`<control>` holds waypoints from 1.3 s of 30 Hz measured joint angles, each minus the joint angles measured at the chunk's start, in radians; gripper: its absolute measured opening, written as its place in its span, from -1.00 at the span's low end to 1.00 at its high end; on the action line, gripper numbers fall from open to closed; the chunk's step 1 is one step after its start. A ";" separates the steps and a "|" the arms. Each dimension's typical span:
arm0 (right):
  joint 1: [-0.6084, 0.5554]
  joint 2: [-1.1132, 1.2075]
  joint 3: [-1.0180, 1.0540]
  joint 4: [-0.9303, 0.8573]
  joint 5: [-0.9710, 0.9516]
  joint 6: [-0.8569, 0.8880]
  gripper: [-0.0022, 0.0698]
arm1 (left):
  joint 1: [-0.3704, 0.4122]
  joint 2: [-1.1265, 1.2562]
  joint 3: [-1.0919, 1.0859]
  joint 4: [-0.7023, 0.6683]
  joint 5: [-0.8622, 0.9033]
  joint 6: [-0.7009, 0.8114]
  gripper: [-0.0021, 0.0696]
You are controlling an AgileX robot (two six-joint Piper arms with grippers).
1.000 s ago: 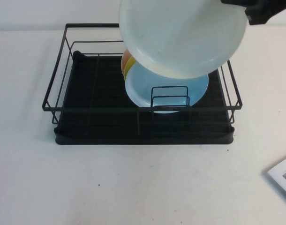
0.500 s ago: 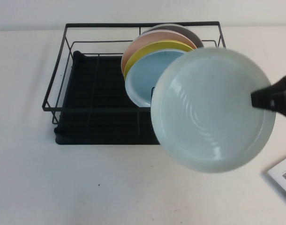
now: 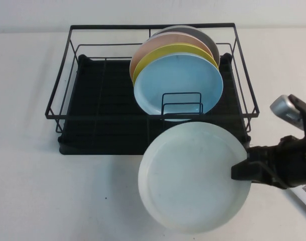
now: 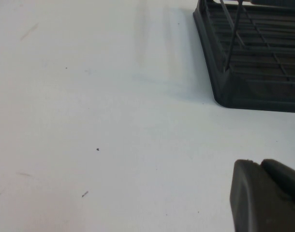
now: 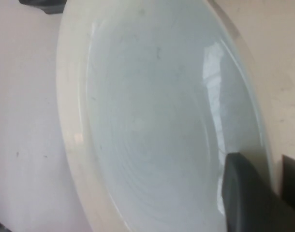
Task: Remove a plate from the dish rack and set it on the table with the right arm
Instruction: Place the plate from the table
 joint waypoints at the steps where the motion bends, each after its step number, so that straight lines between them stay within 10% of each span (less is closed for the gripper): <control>1: 0.011 0.026 0.002 0.023 -0.011 -0.023 -0.79 | 0.000 0.000 0.000 0.000 0.000 0.000 -0.95; 27: 0.056 0.333 0.004 0.237 -0.135 -0.186 -0.77 | 0.000 0.000 0.000 0.000 0.000 0.000 -0.95; 39: 0.056 0.338 0.004 0.222 -0.228 -0.189 0.05 | 0.000 0.000 0.000 0.000 0.000 0.000 -0.95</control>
